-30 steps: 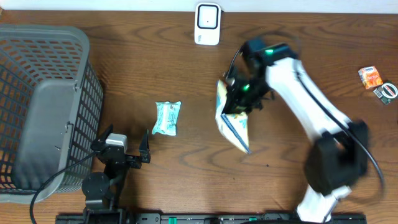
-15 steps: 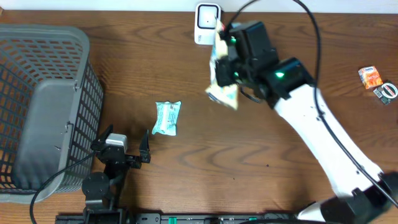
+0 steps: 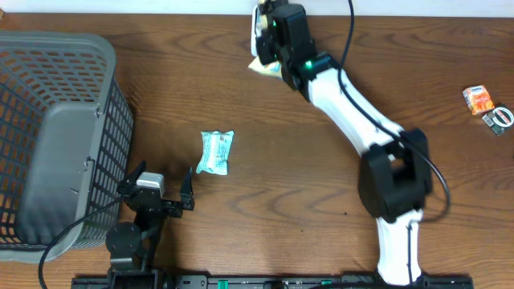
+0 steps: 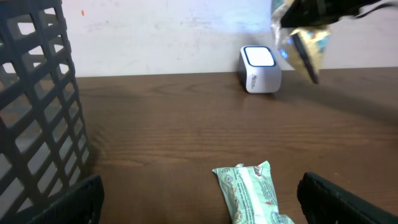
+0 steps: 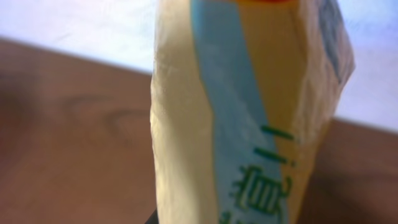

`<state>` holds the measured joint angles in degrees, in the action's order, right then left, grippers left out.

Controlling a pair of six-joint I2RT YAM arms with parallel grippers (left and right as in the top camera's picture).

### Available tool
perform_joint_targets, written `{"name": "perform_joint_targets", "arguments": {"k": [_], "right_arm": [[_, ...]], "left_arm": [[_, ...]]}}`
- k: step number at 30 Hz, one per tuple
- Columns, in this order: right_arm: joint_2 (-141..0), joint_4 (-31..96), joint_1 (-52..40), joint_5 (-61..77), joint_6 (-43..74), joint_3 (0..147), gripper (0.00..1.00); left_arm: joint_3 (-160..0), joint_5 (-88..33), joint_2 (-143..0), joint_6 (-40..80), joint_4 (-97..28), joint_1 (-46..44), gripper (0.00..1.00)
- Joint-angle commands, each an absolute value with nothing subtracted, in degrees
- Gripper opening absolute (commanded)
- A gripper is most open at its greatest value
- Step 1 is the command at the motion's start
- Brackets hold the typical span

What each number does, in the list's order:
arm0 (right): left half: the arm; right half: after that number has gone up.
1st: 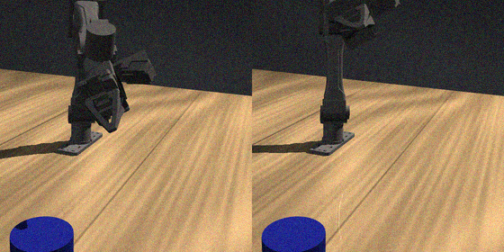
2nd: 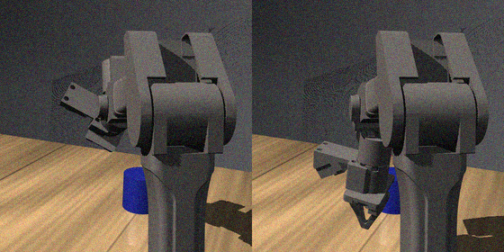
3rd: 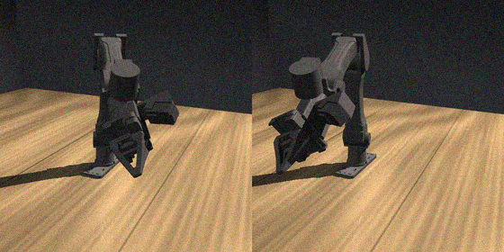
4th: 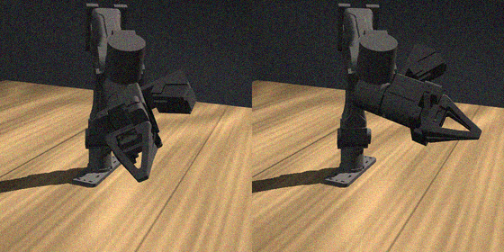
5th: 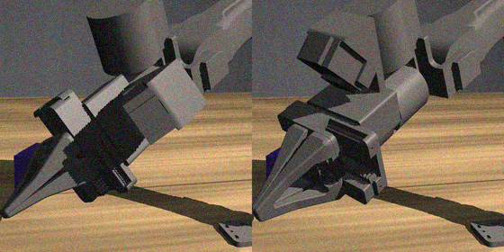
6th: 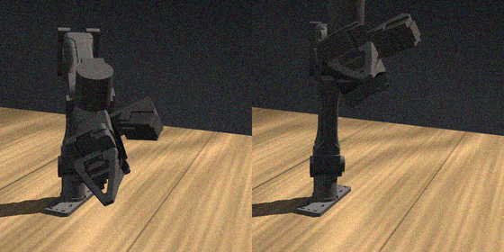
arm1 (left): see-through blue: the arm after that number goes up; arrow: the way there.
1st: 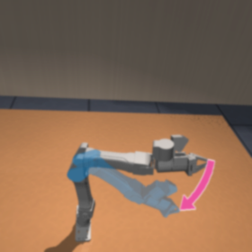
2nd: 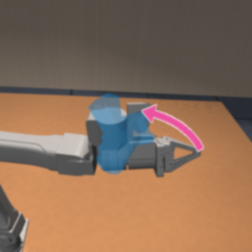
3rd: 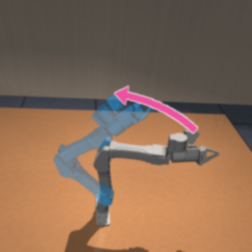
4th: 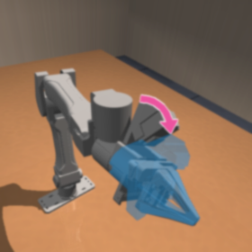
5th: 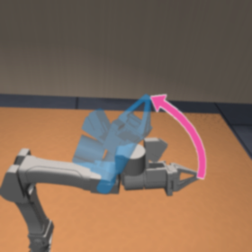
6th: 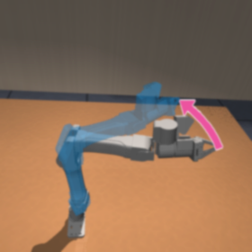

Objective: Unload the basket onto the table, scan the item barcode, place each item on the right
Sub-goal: 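Hold the yellow snack bag against the white scanner face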

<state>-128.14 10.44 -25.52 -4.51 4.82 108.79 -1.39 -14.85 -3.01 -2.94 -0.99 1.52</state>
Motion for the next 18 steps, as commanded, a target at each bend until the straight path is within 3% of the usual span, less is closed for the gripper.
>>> {"name": "perform_joint_targets", "arguments": {"k": [1,9,18], "right_arm": [[-134.0,8.3,-24.0,-6.1,1.3,119.9,0.01],[-148.5,3.7,-23.9,-8.7,1.1,136.9,0.01],[-150.1,2.0,-24.1,-10.0,1.2,138.0,0.01]], "left_arm": [[-0.2,-15.4,-2.9,-2.7,-2.5,1.8,0.98],[-0.2,-15.4,-2.9,-2.7,-2.5,1.8,0.98],[-0.2,-15.4,-2.9,-2.7,-2.5,1.8,0.98]]}}
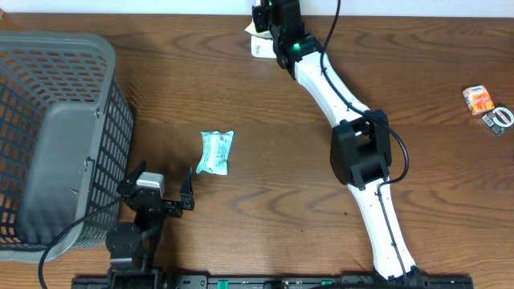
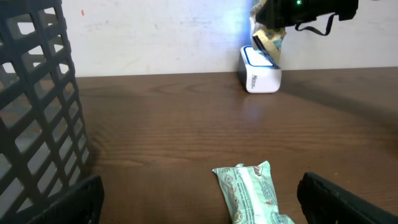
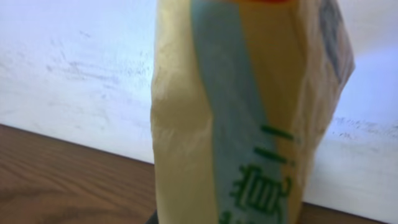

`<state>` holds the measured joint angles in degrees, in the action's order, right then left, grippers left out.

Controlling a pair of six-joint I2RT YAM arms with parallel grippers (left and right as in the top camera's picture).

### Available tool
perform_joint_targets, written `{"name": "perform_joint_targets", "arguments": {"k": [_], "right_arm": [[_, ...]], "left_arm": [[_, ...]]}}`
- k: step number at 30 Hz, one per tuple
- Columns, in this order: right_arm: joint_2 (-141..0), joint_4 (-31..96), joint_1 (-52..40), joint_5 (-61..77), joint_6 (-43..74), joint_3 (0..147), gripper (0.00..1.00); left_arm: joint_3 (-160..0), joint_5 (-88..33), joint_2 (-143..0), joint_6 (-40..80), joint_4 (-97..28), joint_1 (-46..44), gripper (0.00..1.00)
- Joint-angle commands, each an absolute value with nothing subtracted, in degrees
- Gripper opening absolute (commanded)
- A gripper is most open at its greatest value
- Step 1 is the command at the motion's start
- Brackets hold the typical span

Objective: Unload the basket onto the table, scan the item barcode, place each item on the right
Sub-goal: 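Hold the yellow snack bag against the white scanner face, then carry the snack bag to the table's right edge and release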

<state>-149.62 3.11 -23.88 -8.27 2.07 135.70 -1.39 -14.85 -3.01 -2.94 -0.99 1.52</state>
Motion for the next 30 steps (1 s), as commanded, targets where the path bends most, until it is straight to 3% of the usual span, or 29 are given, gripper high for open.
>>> {"name": "perform_joint_targets", "arguments": {"k": [1,6,10,18,26,30], "right_arm": [[-150.1,1.9,-24.0,-10.0,1.3,138.0,0.01],[-149.4,3.8,-23.9,-12.8,2.8,138.3,0.01],[-145.6,12.4,-23.5,-14.1,3.2,140.3,0.01],[-131.7,42.6,-18.8,-17.0,4.2,140.3,0.01],[-129.4,63.6,-4.8,-26.9,4.2,140.0,0.01],[-131.7,69.6,4.6,-22.8,-2.3,139.7,0.01]], "left_arm": [[-0.2,-15.4,-2.9,-2.7,-2.5,1.8,0.98],[-0.2,-15.4,-2.9,-2.7,-2.5,1.8,0.98],[-0.2,-15.4,-2.9,-2.7,-2.5,1.8,0.98],[-0.2,-15.4,-2.9,-2.7,-2.5,1.8,0.98],[-0.2,-15.4,-2.9,-2.7,-2.5,1.8,0.98],[-0.2,-15.4,-2.9,-2.7,-2.5,1.8,0.98]]}}
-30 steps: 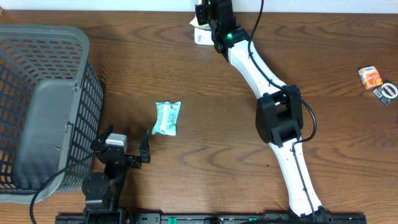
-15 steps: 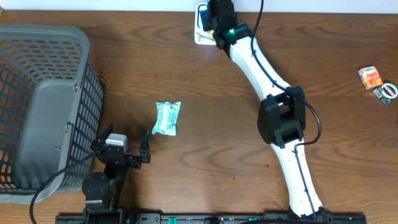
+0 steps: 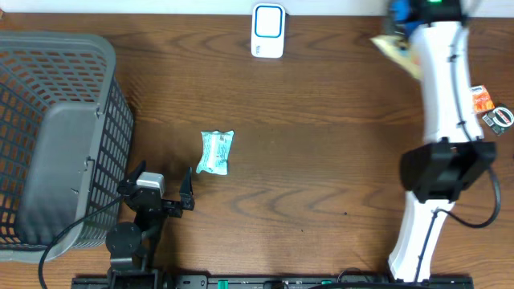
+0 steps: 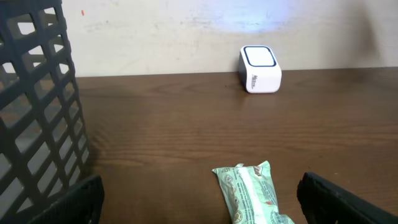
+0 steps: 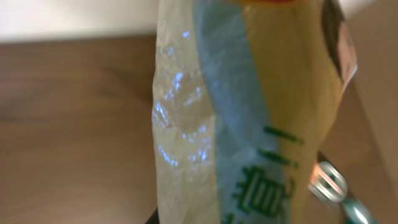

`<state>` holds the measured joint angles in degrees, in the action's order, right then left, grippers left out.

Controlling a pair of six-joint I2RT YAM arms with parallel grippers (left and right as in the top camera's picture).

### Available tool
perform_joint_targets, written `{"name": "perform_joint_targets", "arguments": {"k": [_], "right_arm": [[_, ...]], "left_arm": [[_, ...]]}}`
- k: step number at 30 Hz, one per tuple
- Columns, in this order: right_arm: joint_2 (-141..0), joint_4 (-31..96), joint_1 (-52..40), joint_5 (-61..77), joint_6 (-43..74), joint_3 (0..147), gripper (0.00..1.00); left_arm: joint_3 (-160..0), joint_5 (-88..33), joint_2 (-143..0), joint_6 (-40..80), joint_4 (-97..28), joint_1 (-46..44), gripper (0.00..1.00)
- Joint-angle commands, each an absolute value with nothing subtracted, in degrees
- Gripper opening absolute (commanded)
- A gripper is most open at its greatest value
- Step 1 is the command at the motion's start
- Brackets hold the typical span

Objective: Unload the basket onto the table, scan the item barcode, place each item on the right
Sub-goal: 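Carry the snack bag to the table's right edge and release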

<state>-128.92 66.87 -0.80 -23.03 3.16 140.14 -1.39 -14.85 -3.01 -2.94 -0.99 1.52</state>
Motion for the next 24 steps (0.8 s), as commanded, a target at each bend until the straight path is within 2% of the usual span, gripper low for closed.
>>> {"name": "perform_joint_targets", "arguments": {"k": [1,4,6,16,17,18,19,20,21,24], "right_arm": [[-132.4,71.2,6.5,-20.0,-6.3,139.7,0.01],[-135.9,77.3,11.9,-10.4,-22.2,139.6,0.01],[-137.8,78.3,15.0,-8.5,-28.4,139.1,0.01],[-139.8,74.5,29.9,-7.4,-24.2,136.7,0.01],[-139.7,74.6,30.9,-8.4,-23.1,136.7,0.05],[-139.7,74.9,31.8,-9.8,-21.6,136.7,0.13],[-139.4,75.3,32.8,-11.6,-20.0,136.7,0.36],[-139.1,75.5,33.4,-12.8,-18.6,136.7,0.76],[-138.6,75.6,33.9,-13.4,-17.2,136.7,0.97],[-136.1,74.8,34.1,-12.7,-12.9,136.8,0.99]], "left_arm": [[-0.2,-15.4,-2.9,-2.7,-2.5,1.8,0.98],[-0.2,-15.4,-2.9,-2.7,-2.5,1.8,0.98],[-0.2,-15.4,-2.9,-2.7,-2.5,1.8,0.98],[-0.2,-15.4,-2.9,-2.7,-2.5,1.8,0.98],[-0.2,-15.4,-2.9,-2.7,-2.5,1.8,0.98],[-0.2,-15.4,-2.9,-2.7,-2.5,1.8,0.98],[-0.2,-15.4,-2.9,-2.7,-2.5,1.8,0.98],[-0.2,-15.4,-2.9,-2.7,-2.5,1.8,0.98],[-0.2,-15.4,-2.9,-2.7,-2.5,1.8,0.98],[-0.2,-15.4,-2.9,-2.7,-2.5,1.8,0.98]]}}
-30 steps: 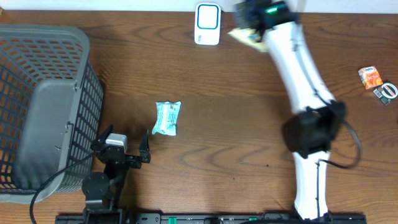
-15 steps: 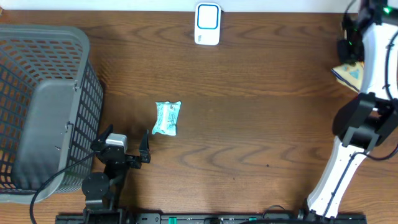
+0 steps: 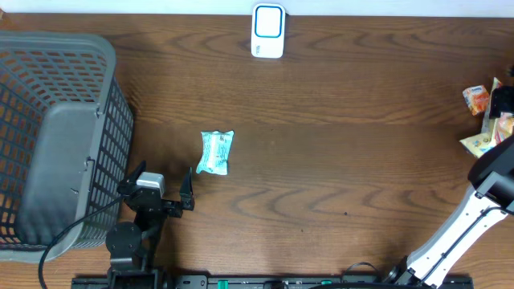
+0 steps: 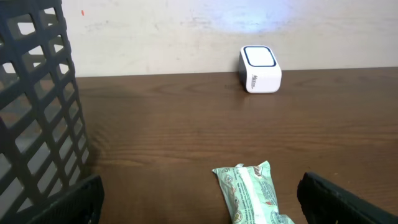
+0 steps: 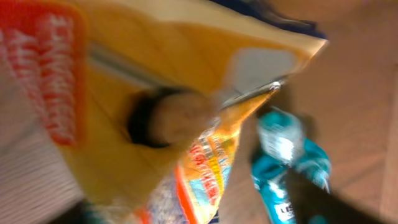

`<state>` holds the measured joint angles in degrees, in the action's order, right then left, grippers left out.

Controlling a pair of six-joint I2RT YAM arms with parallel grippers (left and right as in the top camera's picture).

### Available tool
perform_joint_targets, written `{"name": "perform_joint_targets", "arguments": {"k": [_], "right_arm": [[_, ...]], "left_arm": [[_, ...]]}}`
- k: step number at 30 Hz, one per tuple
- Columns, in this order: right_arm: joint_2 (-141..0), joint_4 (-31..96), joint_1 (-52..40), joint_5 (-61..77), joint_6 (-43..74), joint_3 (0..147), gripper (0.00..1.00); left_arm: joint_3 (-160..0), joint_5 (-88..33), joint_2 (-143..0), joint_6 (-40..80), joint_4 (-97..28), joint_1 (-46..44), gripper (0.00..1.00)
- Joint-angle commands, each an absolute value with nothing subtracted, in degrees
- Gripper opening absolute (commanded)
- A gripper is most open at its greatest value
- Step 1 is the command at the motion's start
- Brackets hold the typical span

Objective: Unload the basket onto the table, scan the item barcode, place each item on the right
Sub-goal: 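Carry the snack bag to the table's right edge and release, then reach the right gripper to the mint-green wipes pack and grasp it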

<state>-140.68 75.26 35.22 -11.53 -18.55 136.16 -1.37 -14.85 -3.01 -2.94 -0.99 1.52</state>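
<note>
The white barcode scanner (image 3: 267, 20) stands at the far edge of the table and also shows in the left wrist view (image 4: 260, 68). A yellow snack packet (image 3: 475, 144) lies at the far right edge, beside my right arm. In the blurred right wrist view this packet (image 5: 174, 81) fills the picture just beyond my right gripper (image 5: 196, 205), whose dark fingers stand wide apart, open. A pale green packet (image 3: 215, 152) lies mid-table, just ahead of my open left gripper (image 4: 199, 208).
A grey mesh basket (image 3: 48, 136) takes up the left side. A small orange packet (image 3: 475, 96) lies at the right edge near the yellow one. A teal wrapped item (image 5: 283, 146) sits beside the yellow packet.
My right arm has swung from the back right of the table to the far right edge. The yellow packet, gripped before, now lies on the table and the fingers stand apart.
My right gripper held the yellow packet close to the scanner, then right over it against the back wall. Later it was carried away to the back right, and now it lies at the right edge among other items. The left arm and green packet stayed put.
</note>
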Motion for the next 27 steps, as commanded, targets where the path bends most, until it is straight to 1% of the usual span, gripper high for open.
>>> {"name": "perform_joint_targets", "arguments": {"k": [1,3,6,7,10,15,19,22,27], "right_arm": [[-135.0,74.3,33.8,-11.8,-11.6,136.8,0.99],[-132.5,73.6,32.8,-6.9,-9.0,136.8,0.99],[-128.7,73.1,30.1,5.5,-4.1,136.8,0.99],[-127.6,72.9,28.4,10.2,-2.6,136.8,0.99],[-126.0,72.7,23.0,16.5,2.1,136.8,0.99],[-126.4,74.8,9.4,16.8,17.7,136.0,0.99],[-126.8,74.1,-1.3,16.9,26.0,133.7,0.99],[-126.8,71.4,-10.0,16.9,28.7,130.6,0.99],[-126.8,64.1,-24.8,14.7,28.7,122.7,0.99]], "left_arm": [[-0.2,-15.4,-2.9,-2.7,-2.5,1.8,0.98],[-0.2,-15.4,-2.9,-2.7,-2.5,1.8,0.98],[-0.2,-15.4,-2.9,-2.7,-2.5,1.8,0.98],[-0.2,-15.4,-2.9,-2.7,-2.5,1.8,0.98],[-0.2,-15.4,-2.9,-2.7,-2.5,1.8,0.98],[-0.2,-15.4,-2.9,-2.7,-2.5,1.8,0.98],[-0.2,-15.4,-2.9,-2.7,-2.5,1.8,0.98],[-0.2,-15.4,-2.9,-2.7,-2.5,1.8,0.98],[-0.2,-15.4,-2.9,-2.7,-2.5,1.8,0.98]]}}
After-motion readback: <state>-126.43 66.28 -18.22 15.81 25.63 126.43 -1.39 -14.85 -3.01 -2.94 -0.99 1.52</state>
